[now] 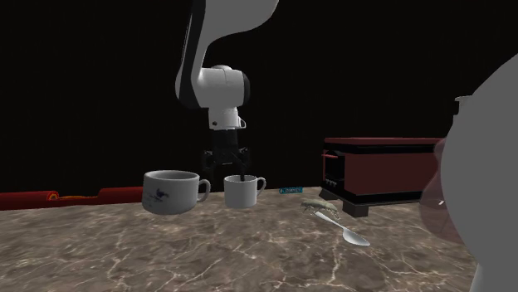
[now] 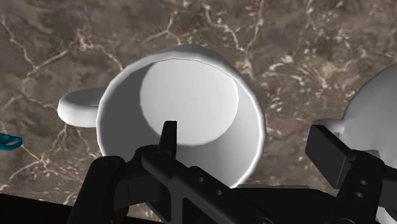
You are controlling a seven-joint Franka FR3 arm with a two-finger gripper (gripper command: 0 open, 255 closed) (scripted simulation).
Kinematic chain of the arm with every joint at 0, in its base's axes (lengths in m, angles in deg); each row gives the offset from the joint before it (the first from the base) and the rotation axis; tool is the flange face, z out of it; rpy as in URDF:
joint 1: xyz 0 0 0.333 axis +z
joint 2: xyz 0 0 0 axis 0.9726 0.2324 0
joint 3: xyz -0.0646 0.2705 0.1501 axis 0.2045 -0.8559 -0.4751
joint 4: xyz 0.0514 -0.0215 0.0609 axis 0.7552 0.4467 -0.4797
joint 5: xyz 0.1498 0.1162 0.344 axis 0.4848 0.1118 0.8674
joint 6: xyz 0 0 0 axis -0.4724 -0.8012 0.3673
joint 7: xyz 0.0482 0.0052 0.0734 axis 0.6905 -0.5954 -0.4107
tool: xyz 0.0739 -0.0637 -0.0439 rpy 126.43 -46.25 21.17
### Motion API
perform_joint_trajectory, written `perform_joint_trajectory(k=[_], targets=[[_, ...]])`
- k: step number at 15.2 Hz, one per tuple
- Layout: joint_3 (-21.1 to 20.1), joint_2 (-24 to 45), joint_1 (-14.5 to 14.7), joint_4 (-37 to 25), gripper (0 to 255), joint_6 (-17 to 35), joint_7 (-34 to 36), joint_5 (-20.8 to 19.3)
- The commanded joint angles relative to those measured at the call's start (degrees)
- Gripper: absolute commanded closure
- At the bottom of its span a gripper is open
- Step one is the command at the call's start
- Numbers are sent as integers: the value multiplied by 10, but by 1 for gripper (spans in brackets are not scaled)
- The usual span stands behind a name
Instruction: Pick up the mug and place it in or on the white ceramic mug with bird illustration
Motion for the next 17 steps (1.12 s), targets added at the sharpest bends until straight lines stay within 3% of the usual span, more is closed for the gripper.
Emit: perform_joint_trajectory(k=[1,10,17], targets=[[-4,1,3,3,255,-4,0,1],[-4,4,3,5,255,1,1,1],[-4,-19,4,-20,255,-46,-1,1]])
